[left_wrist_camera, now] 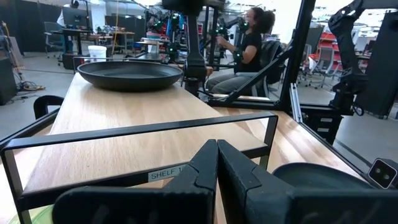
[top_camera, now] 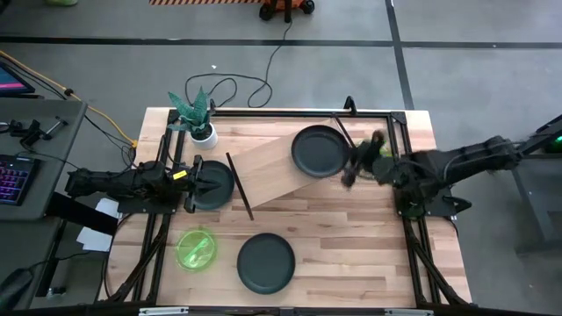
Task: Place and stack plates onto a shelf
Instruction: Put the top right green plate on the shelf
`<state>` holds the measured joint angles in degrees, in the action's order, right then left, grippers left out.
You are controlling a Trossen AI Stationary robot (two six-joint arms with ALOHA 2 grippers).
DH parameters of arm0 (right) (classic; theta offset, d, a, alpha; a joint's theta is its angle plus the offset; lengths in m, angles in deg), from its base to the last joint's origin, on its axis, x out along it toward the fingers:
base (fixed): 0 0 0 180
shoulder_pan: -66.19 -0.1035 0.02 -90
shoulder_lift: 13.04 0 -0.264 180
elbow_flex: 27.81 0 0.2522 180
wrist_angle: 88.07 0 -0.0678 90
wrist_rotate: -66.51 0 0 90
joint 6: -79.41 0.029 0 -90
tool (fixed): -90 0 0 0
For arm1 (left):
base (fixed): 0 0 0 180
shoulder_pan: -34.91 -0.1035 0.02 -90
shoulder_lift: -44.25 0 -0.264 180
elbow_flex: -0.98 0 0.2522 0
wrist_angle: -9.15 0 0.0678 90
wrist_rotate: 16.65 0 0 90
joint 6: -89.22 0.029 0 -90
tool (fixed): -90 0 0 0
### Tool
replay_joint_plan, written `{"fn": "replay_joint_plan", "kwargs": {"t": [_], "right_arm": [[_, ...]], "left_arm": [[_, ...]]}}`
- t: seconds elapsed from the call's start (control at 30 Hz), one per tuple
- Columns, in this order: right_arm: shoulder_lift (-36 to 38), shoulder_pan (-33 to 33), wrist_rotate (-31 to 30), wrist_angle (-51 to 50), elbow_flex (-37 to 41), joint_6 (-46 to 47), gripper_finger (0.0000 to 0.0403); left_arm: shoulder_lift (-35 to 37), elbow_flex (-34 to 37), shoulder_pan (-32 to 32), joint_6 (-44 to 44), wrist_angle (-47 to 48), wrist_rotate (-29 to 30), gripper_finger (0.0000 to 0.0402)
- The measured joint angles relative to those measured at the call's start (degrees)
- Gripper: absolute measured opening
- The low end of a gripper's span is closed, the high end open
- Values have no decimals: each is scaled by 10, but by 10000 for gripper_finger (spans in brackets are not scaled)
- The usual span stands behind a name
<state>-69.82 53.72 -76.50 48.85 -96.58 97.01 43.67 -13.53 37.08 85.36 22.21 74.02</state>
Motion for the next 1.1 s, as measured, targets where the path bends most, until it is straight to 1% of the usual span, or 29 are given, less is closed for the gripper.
{"fn": "replay_joint_plan", "kwargs": {"t": [0.07, 0.1, 0.23, 0.3, 0.33, 0.4, 0.6, 0.77, 0.93, 1.1], "right_arm": [[2, 37, -64, -81, -20, 50, 0], [3, 58, -80, -121, -23, 81, 0], [17, 155, -91, -269, -13, 239, 0], [29, 199, -93, -318, 3, 315, 0], [37, 218, -93, -330, 10, 348, 0], [53, 255, -87, -341, 27, 378, 0], [65, 352, -25, -323, 87, 451, 0], [58, 433, 34, -292, 145, 452, 0], [58, 523, 109, -250, 193, 392, 0], [58, 590, 192, -179, 246, 333, 4]], "left_arm": [[0, 0, 0, 0, 0, 0, 1], [0, 0, 0, 0, 0, 0, 1], [0, 0, 0, 0, 0, 0, 1], [0, 0, 0, 0, 0, 0, 1], [0, 0, 0, 0, 0, 0, 1], [0, 0, 0, 0, 0, 0, 1], [0, 0, 0, 0, 0, 0, 1], [0, 0, 0, -5, 0, 0, 1], [0, 0, 0, -5, 0, 0, 1], [0, 0, 0, -6, 0, 0, 1]]}}
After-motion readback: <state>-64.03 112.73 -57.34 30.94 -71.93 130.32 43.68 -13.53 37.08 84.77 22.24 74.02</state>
